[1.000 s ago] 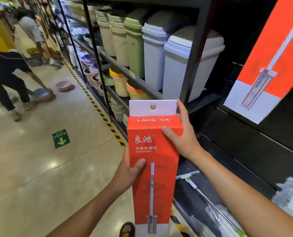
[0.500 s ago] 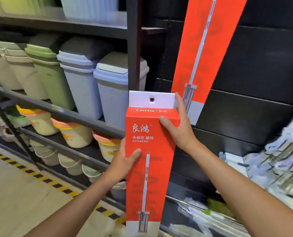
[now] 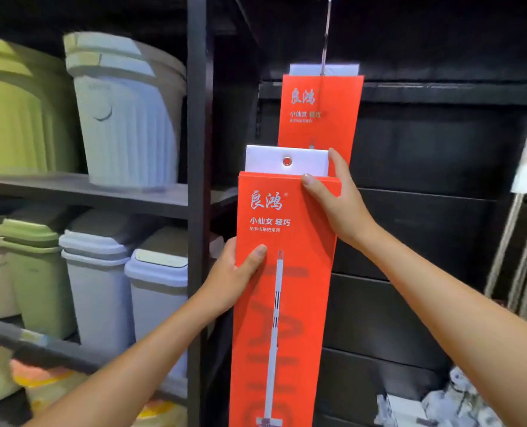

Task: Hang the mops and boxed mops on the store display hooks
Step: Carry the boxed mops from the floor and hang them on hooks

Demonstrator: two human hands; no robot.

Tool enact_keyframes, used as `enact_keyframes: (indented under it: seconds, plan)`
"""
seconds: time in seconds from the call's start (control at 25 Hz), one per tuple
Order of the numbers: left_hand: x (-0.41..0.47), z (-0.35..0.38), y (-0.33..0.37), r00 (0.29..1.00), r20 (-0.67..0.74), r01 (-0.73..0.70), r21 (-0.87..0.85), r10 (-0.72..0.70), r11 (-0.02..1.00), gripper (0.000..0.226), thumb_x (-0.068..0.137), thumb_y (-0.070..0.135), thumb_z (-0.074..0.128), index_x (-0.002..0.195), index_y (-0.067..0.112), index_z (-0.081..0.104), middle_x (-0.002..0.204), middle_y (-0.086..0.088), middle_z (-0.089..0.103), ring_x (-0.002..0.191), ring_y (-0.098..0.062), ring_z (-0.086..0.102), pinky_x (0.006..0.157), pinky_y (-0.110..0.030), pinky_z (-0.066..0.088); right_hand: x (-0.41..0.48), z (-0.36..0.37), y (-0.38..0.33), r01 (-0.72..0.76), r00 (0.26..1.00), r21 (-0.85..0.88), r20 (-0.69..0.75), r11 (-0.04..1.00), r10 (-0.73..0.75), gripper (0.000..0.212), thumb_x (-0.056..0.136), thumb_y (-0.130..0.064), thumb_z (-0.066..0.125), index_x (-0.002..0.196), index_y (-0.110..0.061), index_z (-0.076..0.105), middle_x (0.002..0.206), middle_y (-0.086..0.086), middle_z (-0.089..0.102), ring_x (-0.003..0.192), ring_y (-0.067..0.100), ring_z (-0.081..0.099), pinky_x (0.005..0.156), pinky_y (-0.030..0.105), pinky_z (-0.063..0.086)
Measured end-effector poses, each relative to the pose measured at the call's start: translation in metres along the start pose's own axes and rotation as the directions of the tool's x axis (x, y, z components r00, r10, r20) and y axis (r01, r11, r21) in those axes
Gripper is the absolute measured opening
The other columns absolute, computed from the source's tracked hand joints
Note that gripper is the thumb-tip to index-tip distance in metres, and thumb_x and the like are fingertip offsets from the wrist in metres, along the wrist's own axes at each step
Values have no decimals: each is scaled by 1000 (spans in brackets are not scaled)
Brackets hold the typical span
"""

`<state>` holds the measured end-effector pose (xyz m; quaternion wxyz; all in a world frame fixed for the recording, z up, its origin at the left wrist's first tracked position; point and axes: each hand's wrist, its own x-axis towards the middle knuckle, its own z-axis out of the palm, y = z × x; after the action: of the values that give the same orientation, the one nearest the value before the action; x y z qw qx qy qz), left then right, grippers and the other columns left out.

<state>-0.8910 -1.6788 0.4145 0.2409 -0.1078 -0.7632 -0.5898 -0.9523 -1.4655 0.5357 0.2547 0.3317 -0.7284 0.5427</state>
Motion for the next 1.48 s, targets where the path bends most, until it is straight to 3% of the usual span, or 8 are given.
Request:
enact_keyframes:
  seconds: [0.12,0.36,0.52,0.68,0.8,1.12,1.28,1.48]
  plan:
    - [47,-7,52,997,19,-71,21,70,997,87,71,92,58,133,32,60,126,12,72,112,-5,71,104,-44,56,54,-29,-31,66,998,37,-22,997,-65,99,75,-81,71,154,-31,37,147,-5,60,132,19,62,112,55,48]
    - [91,-22,119,985,-20,-168,68,170,983,97,60,102,53,130,34,62,121,13,74,108,-6,72,101,-41,57,108,-56,-87,171,985,54,-32,984,-170,73,79,-74,71,124,-22,47,131,10,70,113,27,73,101,56,57]
    - [105,-26,141,985,-9,-175,19,175,984,99,57,101,56,127,32,64,117,10,76,102,-10,76,98,-44,60,124,-65,-106,184,983,34,-11,982,-184,75,81,-73,68,126,-17,50,116,-4,73,99,13,74,91,45,60]
    - [113,-23,149,989,27,-145,-3,145,989,101,54,101,58,125,30,65,111,6,79,94,-12,79,91,-41,63,134,-73,-108,52,998,-17,32,999,-51,95,74,-85,66,148,-33,35,133,-12,51,114,12,66,92,41,57]
    - [118,-19,151,989,23,-147,19,147,989,95,58,100,55,124,31,64,112,7,78,93,-10,78,89,-38,64,142,-84,-104,24,997,-3,69,1000,-23,57,77,-81,67,107,-41,40,118,-8,59,82,5,71,64,34,60]
    - [135,-9,149,980,15,-197,0,197,980,91,60,99,55,126,36,63,115,13,77,100,-6,76,95,-41,62,154,-95,-105,66,997,-6,45,998,-66,50,85,-71,68,84,-47,25,96,-14,52,63,-1,66,49,22,53]
    - [144,-6,145,980,25,-197,-7,197,980,88,63,99,55,126,38,63,114,11,77,99,-9,76,94,-42,62,163,-97,-102,67,998,-79,23,995,-65,56,68,-88,69,88,-50,32,118,-8,41,97,16,58,55,26,55]
    - [154,-3,137,979,29,-200,-12,200,980,90,62,100,56,126,37,63,112,11,77,97,-8,76,94,-42,62,172,-98,-87,39,999,-141,-5,989,-40,90,60,-95,67,120,-36,34,132,-4,53,127,27,63,75,39,60]
